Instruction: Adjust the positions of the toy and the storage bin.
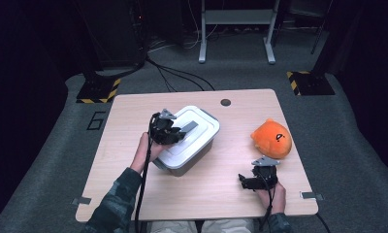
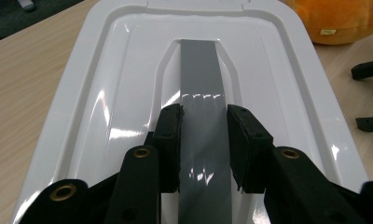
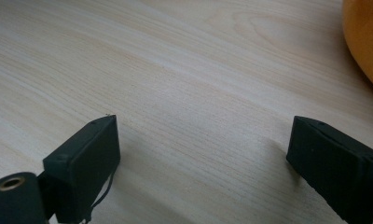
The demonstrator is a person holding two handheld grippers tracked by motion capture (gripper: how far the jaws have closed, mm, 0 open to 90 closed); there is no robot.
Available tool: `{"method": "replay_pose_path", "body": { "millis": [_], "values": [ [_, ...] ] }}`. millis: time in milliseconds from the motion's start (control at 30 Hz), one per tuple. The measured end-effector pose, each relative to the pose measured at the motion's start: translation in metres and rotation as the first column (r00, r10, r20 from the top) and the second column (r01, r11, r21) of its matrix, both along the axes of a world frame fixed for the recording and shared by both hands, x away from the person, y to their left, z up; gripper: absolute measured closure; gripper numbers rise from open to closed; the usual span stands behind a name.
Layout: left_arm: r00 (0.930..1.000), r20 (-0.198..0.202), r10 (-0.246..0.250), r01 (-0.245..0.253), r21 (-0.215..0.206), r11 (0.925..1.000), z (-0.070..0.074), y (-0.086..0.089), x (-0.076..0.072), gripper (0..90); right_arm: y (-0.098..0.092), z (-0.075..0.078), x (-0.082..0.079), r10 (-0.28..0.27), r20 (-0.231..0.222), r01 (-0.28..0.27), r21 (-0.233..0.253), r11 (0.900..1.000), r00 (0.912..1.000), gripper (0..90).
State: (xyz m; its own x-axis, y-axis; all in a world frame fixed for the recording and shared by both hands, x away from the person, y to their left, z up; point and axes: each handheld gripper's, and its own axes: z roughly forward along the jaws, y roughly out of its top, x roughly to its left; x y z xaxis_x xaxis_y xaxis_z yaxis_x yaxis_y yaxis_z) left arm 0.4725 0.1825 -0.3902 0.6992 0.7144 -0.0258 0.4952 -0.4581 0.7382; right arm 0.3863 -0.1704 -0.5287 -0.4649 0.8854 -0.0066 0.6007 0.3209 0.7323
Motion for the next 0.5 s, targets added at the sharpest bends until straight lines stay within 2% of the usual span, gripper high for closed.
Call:
{"method": "replay_pose_path", "body": {
  "millis": [267,400,500],
  "values": [
    [0.9993,0.005,-0.036,0.036,0.009,0.9993,0.0,-0.008,-0.006,66.2,0.0,0.0,0.0,0.001,0.0,-0.001,-0.001,1.0,1.0,8.2],
    [0.9986,0.006,-0.052,0.052,-0.001,0.9987,-0.001,-0.014,-0.01,66.2,0.002,0.0,0.0,0.012,-0.013,-0.012,-0.011,1.0,0.9998,0.7],
    [0.9977,0.005,-0.067,0.067,0.003,0.9977,0.0,-0.017,-0.012,66.2,0.003,-0.001,0.0,0.02,-0.016,-0.021,-0.013,1.0,0.9997,0.0]
  ]
}}
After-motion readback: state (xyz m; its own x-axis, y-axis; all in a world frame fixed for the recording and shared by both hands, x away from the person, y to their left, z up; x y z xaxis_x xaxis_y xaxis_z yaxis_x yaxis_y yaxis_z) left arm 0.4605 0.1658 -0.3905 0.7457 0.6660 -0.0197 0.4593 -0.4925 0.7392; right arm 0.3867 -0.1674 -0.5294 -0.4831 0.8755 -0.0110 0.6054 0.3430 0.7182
